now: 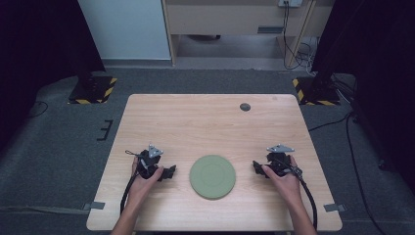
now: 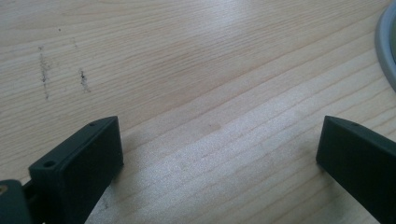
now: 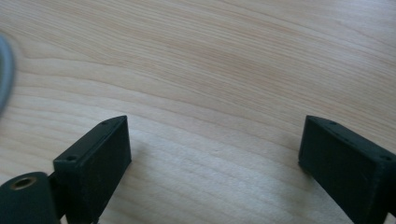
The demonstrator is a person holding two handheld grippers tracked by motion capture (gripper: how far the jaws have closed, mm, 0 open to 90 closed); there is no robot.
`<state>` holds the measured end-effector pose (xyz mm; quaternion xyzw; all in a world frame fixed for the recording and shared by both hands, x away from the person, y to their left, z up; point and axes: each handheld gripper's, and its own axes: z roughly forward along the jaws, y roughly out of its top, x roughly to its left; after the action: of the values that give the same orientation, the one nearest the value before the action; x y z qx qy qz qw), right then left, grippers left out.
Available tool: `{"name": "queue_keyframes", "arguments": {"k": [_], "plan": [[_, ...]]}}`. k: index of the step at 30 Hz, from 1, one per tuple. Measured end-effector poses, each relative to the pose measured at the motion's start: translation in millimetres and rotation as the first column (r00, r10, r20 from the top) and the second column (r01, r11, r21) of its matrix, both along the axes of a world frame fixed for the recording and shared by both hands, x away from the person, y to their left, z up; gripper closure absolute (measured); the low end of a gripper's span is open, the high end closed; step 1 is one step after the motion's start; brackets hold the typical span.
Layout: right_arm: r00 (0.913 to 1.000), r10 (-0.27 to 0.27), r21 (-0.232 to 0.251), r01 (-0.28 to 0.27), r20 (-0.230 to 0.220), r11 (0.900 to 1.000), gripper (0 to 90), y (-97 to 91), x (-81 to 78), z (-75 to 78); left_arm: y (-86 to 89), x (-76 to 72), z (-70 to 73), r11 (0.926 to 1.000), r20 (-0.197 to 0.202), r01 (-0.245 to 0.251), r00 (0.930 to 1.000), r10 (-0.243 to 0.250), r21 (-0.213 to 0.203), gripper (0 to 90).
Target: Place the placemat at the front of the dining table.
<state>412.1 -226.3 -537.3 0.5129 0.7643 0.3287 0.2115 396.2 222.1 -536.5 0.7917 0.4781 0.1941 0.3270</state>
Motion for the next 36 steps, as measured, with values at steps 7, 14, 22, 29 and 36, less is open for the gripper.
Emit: {"name": "queue_keyframes", "arguments": {"k": [7,14,22,29,36], "plan": [[0.9945,0.088,0.01,-0.089,0.056,0.996,8.4,4.4,-20.0,14.2,2.4,-14.9,8.1,0.9991,0.026,0.03,0.9992,-0.03,-0.03,3.1],[0.9822,0.177,-0.006,-0.177,0.063,0.9842,11.7,19.6,-42.4,20.8,-7.2,-28.9,11.6,0.9923,0.033,0.119,0.9924,-0.118,-0.032,2.9],[0.9585,0.278,-0.029,-0.277,0.063,0.9605,12.3,38.3,-61.1,18.3,-16.6,-40.4,11.3,0.9851,0.044,0.162,0.9862,-0.16,-0.058,3.4],[0.9526,0.297,-0.02,-0.296,0.067,0.955,11.0,49.3,-62.4,16.2,-29.1,-42.4,15.4,0.98,0.063,0.18,0.9826,-0.175,-0.086,3.3],[0.9492,0.306,-0.009,-0.306,0.075,0.9521,10.4,56.9,-64.1,17.2,-42.5,-44.4,12.0,0.9757,0.053,0.205,0.9782,-0.201,-0.079,3.3]]}}
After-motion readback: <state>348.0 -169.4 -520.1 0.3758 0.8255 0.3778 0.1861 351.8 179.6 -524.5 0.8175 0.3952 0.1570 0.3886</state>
